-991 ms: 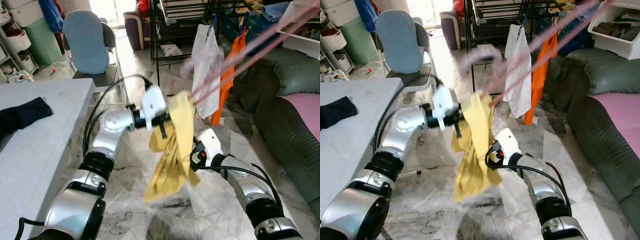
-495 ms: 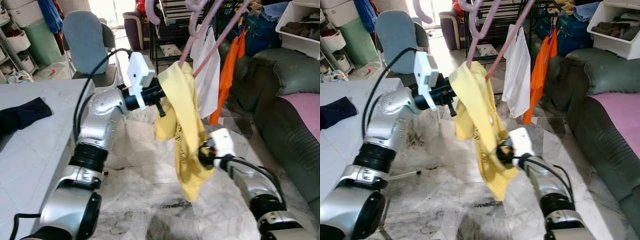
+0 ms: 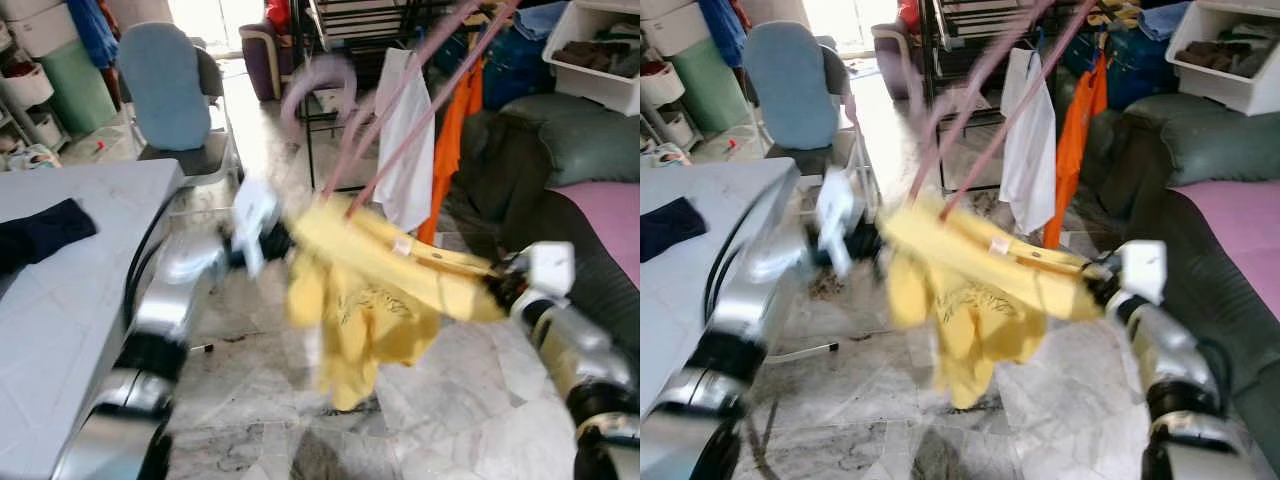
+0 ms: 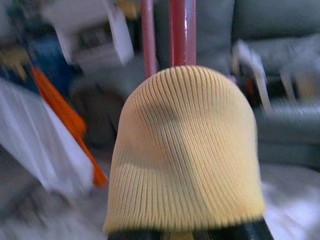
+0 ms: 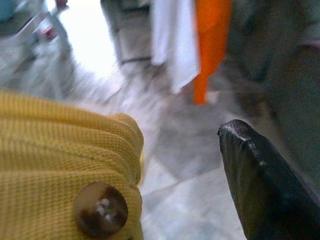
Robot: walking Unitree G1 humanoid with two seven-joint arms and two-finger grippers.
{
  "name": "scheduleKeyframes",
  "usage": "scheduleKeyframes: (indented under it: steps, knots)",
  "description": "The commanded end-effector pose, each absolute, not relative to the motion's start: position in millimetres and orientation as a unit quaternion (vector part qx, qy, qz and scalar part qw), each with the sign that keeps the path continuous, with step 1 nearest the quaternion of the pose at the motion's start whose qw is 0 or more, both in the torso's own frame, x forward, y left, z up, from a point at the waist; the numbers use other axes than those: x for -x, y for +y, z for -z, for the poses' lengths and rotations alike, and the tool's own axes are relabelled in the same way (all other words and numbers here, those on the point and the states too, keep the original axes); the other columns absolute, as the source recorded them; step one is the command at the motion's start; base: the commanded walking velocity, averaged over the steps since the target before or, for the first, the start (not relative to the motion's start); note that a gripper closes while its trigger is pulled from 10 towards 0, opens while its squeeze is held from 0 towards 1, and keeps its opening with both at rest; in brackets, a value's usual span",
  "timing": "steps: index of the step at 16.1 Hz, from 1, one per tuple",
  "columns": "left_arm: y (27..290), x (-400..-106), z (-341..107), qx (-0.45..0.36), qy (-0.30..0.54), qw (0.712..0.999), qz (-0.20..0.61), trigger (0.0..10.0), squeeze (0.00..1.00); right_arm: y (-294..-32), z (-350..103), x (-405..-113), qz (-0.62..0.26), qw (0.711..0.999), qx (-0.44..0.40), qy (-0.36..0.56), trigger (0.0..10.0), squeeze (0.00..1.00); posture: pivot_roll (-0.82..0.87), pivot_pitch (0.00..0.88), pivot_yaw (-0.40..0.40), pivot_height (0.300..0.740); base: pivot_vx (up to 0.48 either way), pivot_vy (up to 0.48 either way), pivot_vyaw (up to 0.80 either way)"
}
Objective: Hang hanger
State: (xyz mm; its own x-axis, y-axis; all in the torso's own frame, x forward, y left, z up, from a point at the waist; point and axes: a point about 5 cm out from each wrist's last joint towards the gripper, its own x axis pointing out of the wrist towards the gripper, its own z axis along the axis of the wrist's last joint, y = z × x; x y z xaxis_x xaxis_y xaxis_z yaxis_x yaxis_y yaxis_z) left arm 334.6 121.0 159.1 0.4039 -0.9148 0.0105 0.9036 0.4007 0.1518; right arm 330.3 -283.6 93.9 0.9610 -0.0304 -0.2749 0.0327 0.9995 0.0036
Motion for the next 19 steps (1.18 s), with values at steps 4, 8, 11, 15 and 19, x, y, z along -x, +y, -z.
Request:
scheduleKeyframes:
  steps: [4, 8, 11, 15, 19]
  knots:
    - [149.3, -314.3, -136.9, 0.012, 0.067, 0.794, 0.604, 0.0, 0.00, -308.5, -155.5, -353.4, 0.106, 0.992, -0.036, 0.049, 0.0, 0.00, -0.15, 0.000, 0.017, 0.740, 0.000, 0.000, 0.00]
    - [152.0, -289.8, -115.9, 0.025, 0.149, 0.729, 0.668, 0.0, 0.00, -298.8, -192.4, -369.8, 0.099, 0.994, -0.036, -0.001, 0.0, 0.00, -0.16, 0.000, 0.012, 0.740, 0.000, 0.000, 0.00]
    - [157.5, -278.4, -102.5, 0.015, 0.197, 0.703, 0.683, 0.0, 0.00, -299.6, -197.1, -371.4, 0.102, 0.994, -0.029, -0.007, 0.0, 0.00, -0.16, 0.000, 0.012, 0.740, 0.000, 0.000, 0.00]
    - [159.8, -274.2, -93.1, -0.009, 0.220, 0.691, 0.688, 0.0, 0.00, -300.3, -197.2, -371.3, 0.104, 0.994, -0.029, -0.006, 0.0, 0.00, -0.16, 0.000, 0.015, 0.740, 0.000, 0.000, 0.00]
    - [152.5, -275.9, -84.8, -0.028, 0.235, 0.679, 0.695, 0.0, 0.00, -293.0, -193.4, -373.9, 0.092, 0.995, -0.028, 0.003, 0.0, 0.00, -0.17, 0.000, 0.015, 0.740, 0.000, 0.000, 0.00]
